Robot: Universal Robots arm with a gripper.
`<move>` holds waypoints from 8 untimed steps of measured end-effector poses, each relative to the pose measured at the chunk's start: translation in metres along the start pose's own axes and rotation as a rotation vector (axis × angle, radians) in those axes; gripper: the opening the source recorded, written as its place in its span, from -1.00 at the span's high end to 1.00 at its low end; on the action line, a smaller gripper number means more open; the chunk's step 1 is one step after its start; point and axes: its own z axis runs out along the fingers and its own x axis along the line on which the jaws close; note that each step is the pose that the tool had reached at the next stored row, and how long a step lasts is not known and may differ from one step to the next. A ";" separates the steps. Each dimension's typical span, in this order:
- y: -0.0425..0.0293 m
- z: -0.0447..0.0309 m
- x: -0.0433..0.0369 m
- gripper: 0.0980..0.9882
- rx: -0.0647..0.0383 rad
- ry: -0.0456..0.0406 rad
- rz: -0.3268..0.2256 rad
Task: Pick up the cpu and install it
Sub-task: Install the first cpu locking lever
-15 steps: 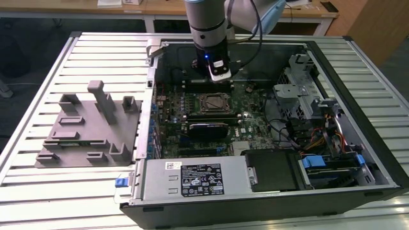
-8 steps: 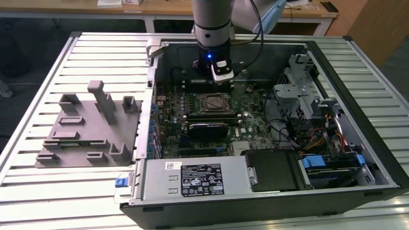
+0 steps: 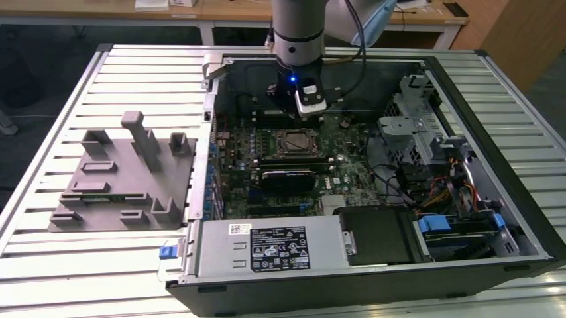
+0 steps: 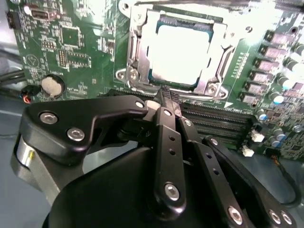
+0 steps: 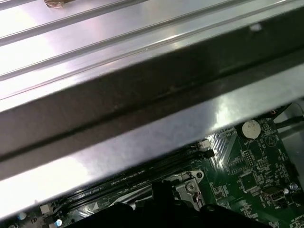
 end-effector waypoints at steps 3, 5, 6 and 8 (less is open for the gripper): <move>-0.0039 -0.0002 -0.0018 0.98 0.002 -0.0009 0.001; -0.0068 -0.0004 -0.0031 0.98 0.003 -0.0012 0.001; -0.0083 -0.0005 -0.0038 0.98 0.003 -0.0013 0.001; -0.0116 -0.0007 -0.0053 0.98 0.004 -0.0014 0.002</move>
